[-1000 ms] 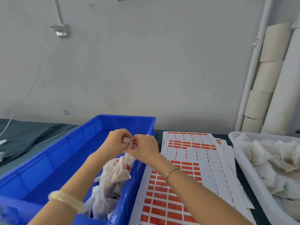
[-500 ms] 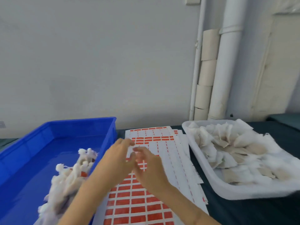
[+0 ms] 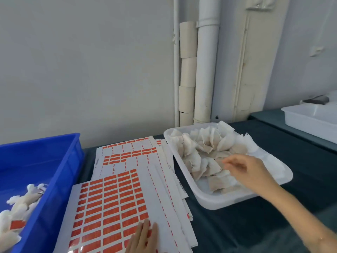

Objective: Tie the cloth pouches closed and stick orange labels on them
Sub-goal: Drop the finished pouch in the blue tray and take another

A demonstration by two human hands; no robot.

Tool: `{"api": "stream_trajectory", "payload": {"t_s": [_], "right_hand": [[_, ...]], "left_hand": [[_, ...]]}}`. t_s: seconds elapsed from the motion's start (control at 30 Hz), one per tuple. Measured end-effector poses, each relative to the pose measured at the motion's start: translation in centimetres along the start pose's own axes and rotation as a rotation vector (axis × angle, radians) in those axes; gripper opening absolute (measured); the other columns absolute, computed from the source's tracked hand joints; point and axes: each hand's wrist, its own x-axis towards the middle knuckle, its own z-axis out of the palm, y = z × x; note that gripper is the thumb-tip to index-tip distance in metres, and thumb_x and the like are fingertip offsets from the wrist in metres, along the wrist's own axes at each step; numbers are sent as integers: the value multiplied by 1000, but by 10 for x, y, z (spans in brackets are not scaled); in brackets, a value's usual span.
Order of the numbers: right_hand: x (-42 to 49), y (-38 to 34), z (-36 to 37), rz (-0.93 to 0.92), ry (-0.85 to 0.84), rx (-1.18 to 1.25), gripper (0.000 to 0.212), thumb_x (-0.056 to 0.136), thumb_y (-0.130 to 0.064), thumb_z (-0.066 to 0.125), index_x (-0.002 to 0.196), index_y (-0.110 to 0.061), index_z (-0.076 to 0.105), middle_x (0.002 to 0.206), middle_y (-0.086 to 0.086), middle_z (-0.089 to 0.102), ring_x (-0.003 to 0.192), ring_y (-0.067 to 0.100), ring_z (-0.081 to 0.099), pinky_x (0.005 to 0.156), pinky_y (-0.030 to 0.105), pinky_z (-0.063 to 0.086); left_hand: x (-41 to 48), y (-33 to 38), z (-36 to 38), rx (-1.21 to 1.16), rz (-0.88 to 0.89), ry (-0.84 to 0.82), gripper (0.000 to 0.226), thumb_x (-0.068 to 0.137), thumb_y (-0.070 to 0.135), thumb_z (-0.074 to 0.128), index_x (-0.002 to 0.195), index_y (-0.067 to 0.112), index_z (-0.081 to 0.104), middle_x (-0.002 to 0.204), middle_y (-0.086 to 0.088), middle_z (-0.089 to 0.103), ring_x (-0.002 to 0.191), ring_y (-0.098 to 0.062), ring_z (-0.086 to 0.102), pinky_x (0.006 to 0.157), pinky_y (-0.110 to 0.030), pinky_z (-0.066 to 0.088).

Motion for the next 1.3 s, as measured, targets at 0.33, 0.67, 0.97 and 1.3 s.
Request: {"api": "stream_trajectory", "payload": {"t_s": [0.33,0.67,0.97,1.3], "right_hand": [[57,52,7,95,-663,-728,64,71,-37,73,129,-33,48,126,-8,48,108,13,51,87,29,47],[71,55,22,104,-660,-811,65,72,-26,68,132,-29,42,118,-11,54,95,13,52,75,25,44],[79,74,28,149,-450,-652,32,82,-11,61,60,-19,40,62,-5,41,56,13,39,57,24,35],[81,77,24,164,-295,-566,35,86,-4,48,55,-15,35,62,4,43,65,19,41,55,29,31]], "left_hand": [[51,44,-64,-391,-248,267,64,93,60,30,149,38,9,159,15,3,146,-10,12,116,-30,18],[157,128,-123,-453,221,147,37,91,11,52,127,11,55,129,-6,55,119,-22,51,98,-35,44],[216,151,-102,-72,109,-240,48,90,22,60,134,9,45,130,-9,50,123,-26,46,84,-32,35],[222,151,-104,65,193,72,27,86,9,63,112,2,56,118,-15,57,110,-30,56,89,-35,45]]}}
